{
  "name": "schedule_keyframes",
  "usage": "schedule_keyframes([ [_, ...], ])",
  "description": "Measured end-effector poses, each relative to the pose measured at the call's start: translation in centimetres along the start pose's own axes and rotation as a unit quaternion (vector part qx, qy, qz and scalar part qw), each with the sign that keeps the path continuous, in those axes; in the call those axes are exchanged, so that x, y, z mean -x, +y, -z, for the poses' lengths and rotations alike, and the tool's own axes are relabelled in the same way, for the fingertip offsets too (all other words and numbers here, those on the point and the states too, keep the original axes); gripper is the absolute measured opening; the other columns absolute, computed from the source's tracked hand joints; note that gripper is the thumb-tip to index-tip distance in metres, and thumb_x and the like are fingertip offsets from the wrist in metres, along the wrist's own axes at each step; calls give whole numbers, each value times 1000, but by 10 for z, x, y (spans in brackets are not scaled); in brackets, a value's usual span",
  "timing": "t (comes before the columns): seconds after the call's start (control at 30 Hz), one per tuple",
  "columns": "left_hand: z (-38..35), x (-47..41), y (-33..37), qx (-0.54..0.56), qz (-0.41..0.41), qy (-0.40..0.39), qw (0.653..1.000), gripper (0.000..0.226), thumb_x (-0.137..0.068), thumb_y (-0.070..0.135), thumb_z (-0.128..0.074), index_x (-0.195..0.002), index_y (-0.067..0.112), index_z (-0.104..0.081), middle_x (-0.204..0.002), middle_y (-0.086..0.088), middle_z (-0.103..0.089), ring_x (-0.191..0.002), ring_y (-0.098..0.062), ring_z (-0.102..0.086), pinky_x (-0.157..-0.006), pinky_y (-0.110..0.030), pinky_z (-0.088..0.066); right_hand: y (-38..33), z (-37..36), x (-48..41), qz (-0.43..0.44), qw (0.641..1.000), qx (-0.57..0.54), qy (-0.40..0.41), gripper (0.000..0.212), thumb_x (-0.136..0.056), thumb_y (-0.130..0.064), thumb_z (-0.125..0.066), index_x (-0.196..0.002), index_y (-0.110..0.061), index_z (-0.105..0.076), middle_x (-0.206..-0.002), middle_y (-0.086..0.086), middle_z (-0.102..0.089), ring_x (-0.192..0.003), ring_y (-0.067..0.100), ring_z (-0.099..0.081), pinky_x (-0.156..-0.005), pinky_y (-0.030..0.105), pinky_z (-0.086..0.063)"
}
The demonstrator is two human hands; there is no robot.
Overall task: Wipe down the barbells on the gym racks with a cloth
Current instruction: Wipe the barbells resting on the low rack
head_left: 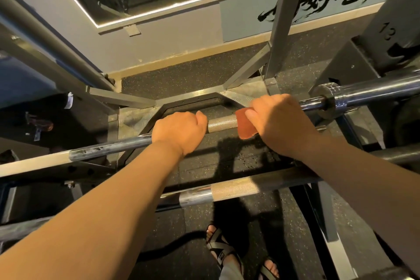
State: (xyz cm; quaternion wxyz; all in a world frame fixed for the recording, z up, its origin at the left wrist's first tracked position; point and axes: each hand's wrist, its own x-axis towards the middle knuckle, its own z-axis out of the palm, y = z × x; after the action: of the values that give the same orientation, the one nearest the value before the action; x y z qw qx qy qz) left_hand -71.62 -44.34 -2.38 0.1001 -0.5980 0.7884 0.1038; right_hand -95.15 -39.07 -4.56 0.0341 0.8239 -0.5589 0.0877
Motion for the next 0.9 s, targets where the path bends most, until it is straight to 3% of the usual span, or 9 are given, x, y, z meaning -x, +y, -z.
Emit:
schedule_keyframes([
  [0.07, 2, -7, -3, 20, -18, -43, 999, 31, -107, 27, -24, -81, 20, -39, -77, -1, -45, -83, -30, -52, -80, -45, -49, 11, 5, 15, -37, 998, -27, -40, 26, -103, -36, -41, -88, -19, -53, -82, -4, -48, -77, 20, -49, -84, 45, -48],
  [0.13, 4, -17, -6, 41, -11, -83, 996, 33, -106, 29, -23, -77, 20, -36, -83, -7, -48, -83, -30, -48, -79, -44, -45, 25, 7, 24, -111, 990, -64, -54, 48, -103, -51, -18, -106, -20, -55, -96, -2, -55, -91, 22, -52, -99, 45, -41],
  [0.2, 4, -21, -7, 69, 1, -72, 995, 43, -105, 40, -23, -73, 19, -44, -83, -10, -54, -81, -32, -51, -79, -42, -45, 30, 4, 20, -160, 985, -69, -12, 55, -102, -50, -14, -102, -19, -59, -92, 1, -59, -80, 23, -49, -87, 42, -39],
  [0.27, 0, -12, -7, 67, 3, 7, 998, 50, -106, 44, -23, -72, 20, -51, -75, -5, -55, -75, -30, -56, -76, -40, -48, 29, 3, 6, -166, 986, -13, -27, 56, -98, -46, -10, -92, -17, -59, -86, 5, -63, -70, 23, -44, -75, 36, -37],
  [0.33, -10, 5, -7, 11, -10, 131, 991, 52, -107, 41, -20, -76, 20, -57, -73, -3, -59, -69, -28, -56, -69, -38, -47, 31, 2, -1, -163, 985, 21, -58, 54, -98, -40, -11, -91, -16, -59, -88, 7, -66, -70, 24, -42, -73, 35, -30],
  [0.4, -17, 21, -7, -26, -9, 166, 986, 56, -106, 39, -16, -80, 18, -61, -75, -3, -62, -67, -28, -56, -68, -39, -48, 33, 3, -1, -178, 982, 16, -58, 44, -99, -38, -18, -87, -18, -55, -86, 8, -66, -70, 25, -44, -74, 35, -30],
  [0.67, -4, 2, -4, -3, 8, 20, 1000, 39, -108, 32, -21, -79, 18, -43, -73, 1, -52, -79, -28, -58, -78, -45, -53, 5, -2, 2, -228, 973, -34, 6, 32, -103, -32, -35, -76, -17, -45, -75, 5, -53, -70, 25, -49, -77, 39, -37],
  [0.8, -1, -14, -13, 17, 2, -70, 997, 41, -105, 37, -19, -78, 19, -44, -83, -6, -53, -81, -29, -52, -73, -42, -41, -16, -5, 4, -166, 980, -107, 1, 20, -102, -25, -44, -82, -21, -46, -86, 1, -50, -85, 23, -47, -89, 42, -34],
  [0.9, 2, -17, -14, 87, 18, -73, 993, 53, -106, 47, -19, -77, 19, -53, -79, -5, -57, -78, -26, -56, -76, -41, -41, -3, -4, -2, -120, 991, -40, -34, 16, -102, -25, -45, -86, -21, -45, -85, 3, -51, -79, 25, -49, -78, 39, -34],
])
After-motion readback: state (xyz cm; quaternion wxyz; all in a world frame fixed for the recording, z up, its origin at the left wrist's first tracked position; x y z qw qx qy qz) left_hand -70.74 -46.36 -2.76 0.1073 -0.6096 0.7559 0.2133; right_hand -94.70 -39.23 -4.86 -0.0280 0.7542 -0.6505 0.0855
